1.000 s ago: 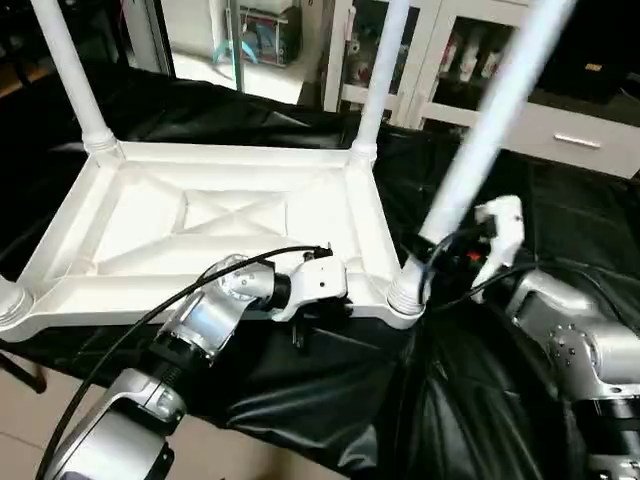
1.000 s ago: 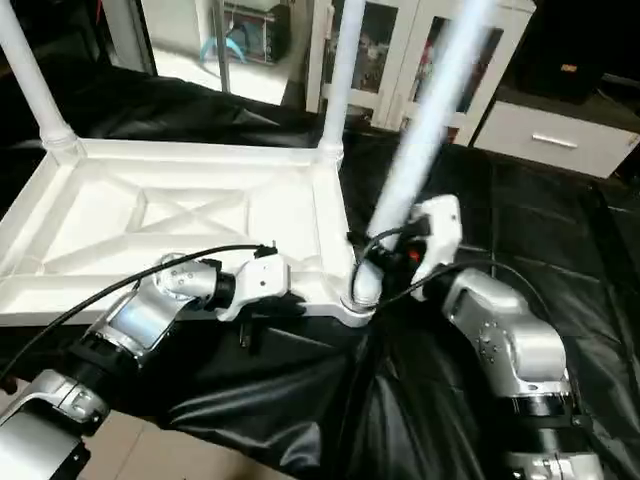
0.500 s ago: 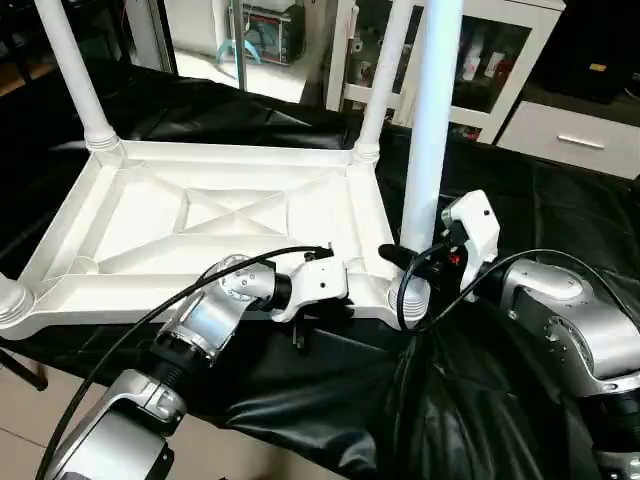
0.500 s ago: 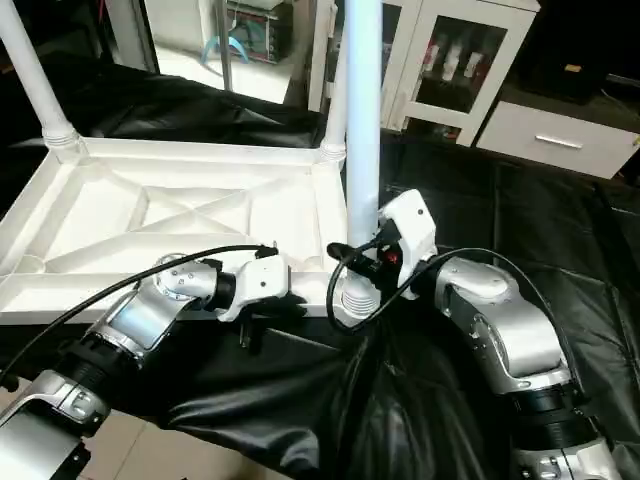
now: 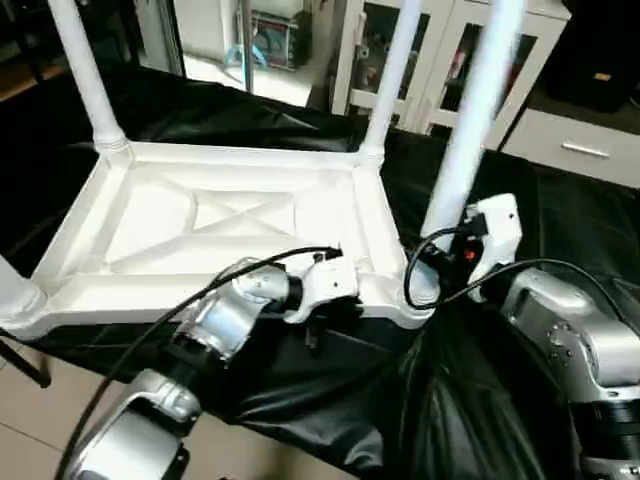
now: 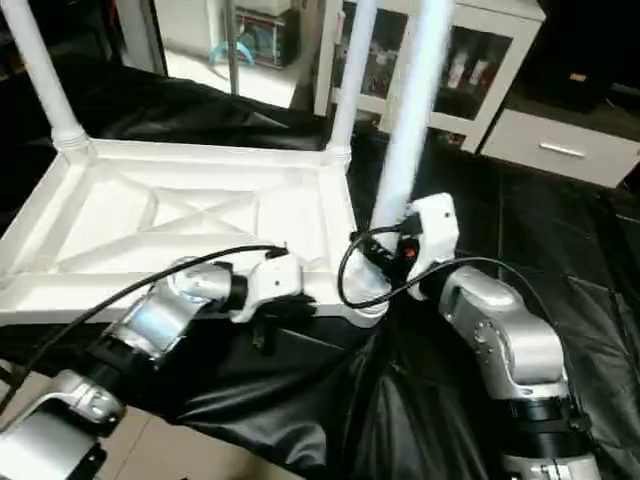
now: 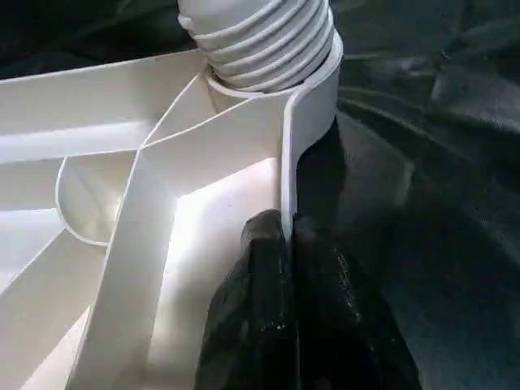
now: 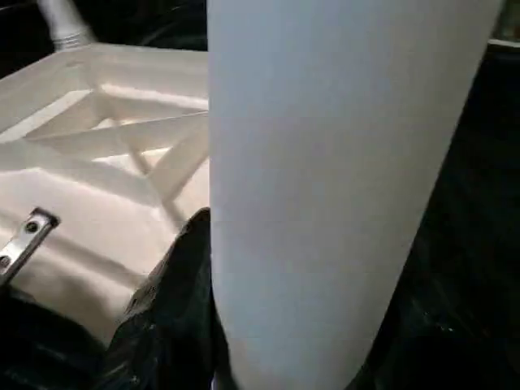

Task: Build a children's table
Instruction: Insert table leg to table base

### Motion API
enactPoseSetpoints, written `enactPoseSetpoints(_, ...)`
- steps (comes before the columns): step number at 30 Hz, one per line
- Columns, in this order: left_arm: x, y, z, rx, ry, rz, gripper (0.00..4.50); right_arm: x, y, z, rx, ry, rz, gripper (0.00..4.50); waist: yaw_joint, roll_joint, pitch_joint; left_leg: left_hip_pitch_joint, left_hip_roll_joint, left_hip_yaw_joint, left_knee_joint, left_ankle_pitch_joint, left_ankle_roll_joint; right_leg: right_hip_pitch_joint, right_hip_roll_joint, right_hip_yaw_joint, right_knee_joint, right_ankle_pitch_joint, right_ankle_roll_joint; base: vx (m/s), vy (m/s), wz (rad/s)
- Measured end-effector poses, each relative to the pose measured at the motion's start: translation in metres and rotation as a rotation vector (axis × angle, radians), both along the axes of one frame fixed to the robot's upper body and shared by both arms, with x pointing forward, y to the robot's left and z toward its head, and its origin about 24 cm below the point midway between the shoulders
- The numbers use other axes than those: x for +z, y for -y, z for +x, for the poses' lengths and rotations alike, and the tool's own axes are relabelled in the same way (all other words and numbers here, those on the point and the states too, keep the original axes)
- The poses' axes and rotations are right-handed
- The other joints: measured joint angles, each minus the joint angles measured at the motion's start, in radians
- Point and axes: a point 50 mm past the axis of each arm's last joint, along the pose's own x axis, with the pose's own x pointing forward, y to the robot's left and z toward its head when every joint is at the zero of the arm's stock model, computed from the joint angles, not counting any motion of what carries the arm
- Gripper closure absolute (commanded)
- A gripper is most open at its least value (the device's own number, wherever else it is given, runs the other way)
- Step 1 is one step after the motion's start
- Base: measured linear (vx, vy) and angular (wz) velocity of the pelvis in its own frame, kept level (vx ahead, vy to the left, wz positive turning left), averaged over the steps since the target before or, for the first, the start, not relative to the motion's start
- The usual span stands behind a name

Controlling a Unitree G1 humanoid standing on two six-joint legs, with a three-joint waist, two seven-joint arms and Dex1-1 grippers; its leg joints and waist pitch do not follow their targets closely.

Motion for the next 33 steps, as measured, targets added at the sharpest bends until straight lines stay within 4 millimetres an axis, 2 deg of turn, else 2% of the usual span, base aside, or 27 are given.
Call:
enactPoseSetpoints(8,-0.001,0.022,0.002,0.05,-0.017,-0.038,4.5,0.002,0.011,0.002,-0.09,0.031,-0.041,2.69,0.007,0.001,-0.001,-0.005,-0.001,0.001,0.002,-0.001,0.002,0.0,0.0,0.003,0.0,0.0,0.0,0.0,0.0,0.0)
enactPoseSetpoints(15,-0.001,0.023,0.003,0.062,-0.014,-0.039,4.5,-0.001,0.012,0.003,-0.151,0.027,-0.017,2.69,0.007,0.0,-0.001,-0.006,0.0,0.001,0.003,-0.001,0.003,0.0,0.0,0.002,0.0,0.001,-0.001,0.0,0.0,0.0)
enactPoseSetpoints(23,-0.002,0.028,0.004,0.102,-0.005,-0.05,4.5,-0.011,0.023,0.005,-0.36,-0.01,0.163,2.69,0.003,-0.002,-0.001,-0.007,0.0,0.001,0.006,-0.002,0.005,0.0,0.0,0.002,0.0,0.0,0.001,0.0,0.0,0.0)
enactPoseSetpoints(33,-0.003,0.029,0.004,0.104,-0.01,-0.05,4.5,-0.014,0.03,0.002,-0.38,-0.046,0.21,2.69,0.004,-0.004,-0.002,-0.007,0.0,0.001,0.006,-0.002,0.005,0.0,0.0,0.003,0.0,-0.001,0.002,0.0,0.0,0.0)
